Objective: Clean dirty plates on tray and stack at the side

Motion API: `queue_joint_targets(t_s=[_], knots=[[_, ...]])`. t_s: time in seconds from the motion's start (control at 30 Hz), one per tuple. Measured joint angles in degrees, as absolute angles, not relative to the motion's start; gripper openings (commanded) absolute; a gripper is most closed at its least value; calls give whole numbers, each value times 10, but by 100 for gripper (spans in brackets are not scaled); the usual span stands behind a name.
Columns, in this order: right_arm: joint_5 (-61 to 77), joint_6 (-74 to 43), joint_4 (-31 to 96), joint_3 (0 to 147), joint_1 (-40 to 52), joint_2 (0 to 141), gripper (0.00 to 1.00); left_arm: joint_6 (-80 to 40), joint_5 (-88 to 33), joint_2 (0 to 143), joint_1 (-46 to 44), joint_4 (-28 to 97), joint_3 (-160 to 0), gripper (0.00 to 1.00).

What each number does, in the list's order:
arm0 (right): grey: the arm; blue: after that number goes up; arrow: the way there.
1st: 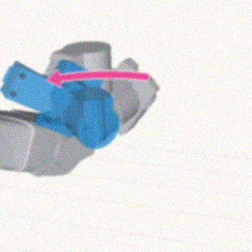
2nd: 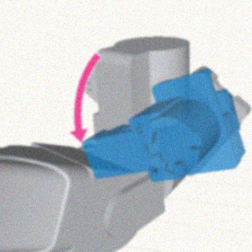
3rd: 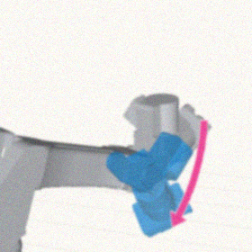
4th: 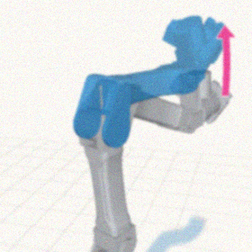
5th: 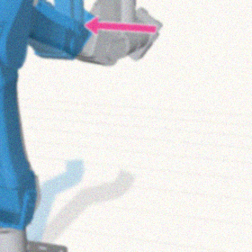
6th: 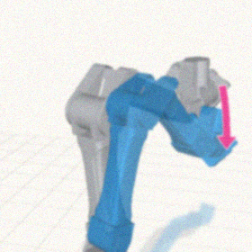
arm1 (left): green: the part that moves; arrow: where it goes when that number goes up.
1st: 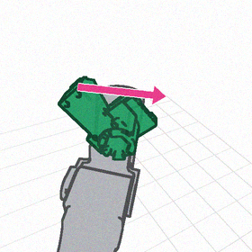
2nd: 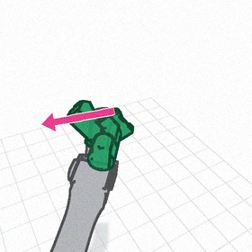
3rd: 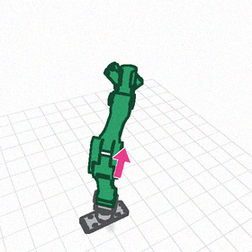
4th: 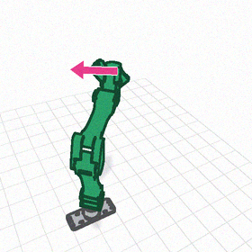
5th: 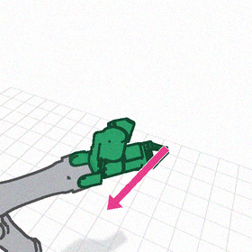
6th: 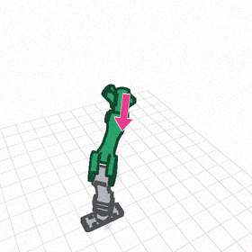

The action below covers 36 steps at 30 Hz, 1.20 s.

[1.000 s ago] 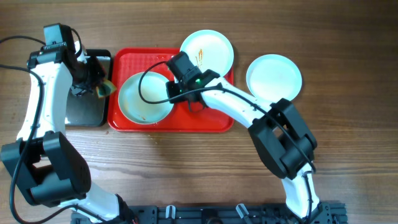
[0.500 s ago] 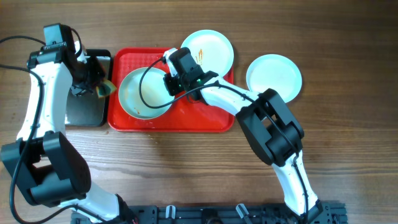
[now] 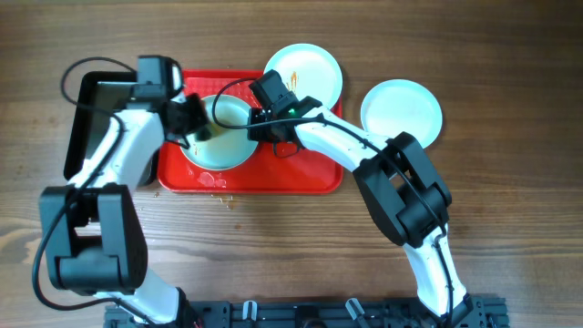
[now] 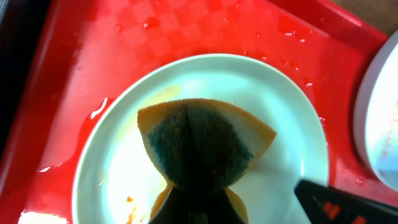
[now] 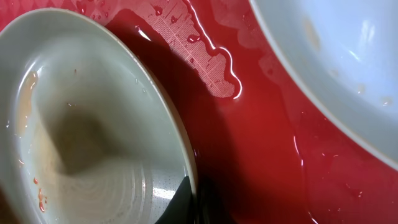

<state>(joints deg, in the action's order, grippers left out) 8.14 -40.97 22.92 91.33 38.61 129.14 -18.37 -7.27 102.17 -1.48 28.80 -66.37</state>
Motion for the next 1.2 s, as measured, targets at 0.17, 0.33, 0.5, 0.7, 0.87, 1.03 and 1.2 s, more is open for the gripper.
queue_joint_targets(t_s=[0.17, 0.33, 0.5, 0.7, 0.87, 1.03, 1.2], knots=[[83, -407, 225, 913, 386, 1291, 4, -184, 26, 1051, -43, 297, -634, 4], [91, -407, 225, 913, 390, 1291, 4, -157, 53, 1052, -29, 356, -635, 4], [90, -407, 222, 913, 388, 1292, 4, -134, 65, 1055, -25, 186, -625, 4], [89, -402, 222, 913, 388, 1292, 4, -131, 32, 1058, -27, 51, -623, 4], [89, -398, 218, 912, 388, 1292, 4, -156, 36, 1043, -27, 242, -625, 4], [89, -387, 219, 912, 388, 1292, 4, -173, 9, 1041, -26, 269, -599, 4], [88, -379, 219, 912, 386, 1292, 4, -101, -198, 1040, -22, 322, -590, 4]])
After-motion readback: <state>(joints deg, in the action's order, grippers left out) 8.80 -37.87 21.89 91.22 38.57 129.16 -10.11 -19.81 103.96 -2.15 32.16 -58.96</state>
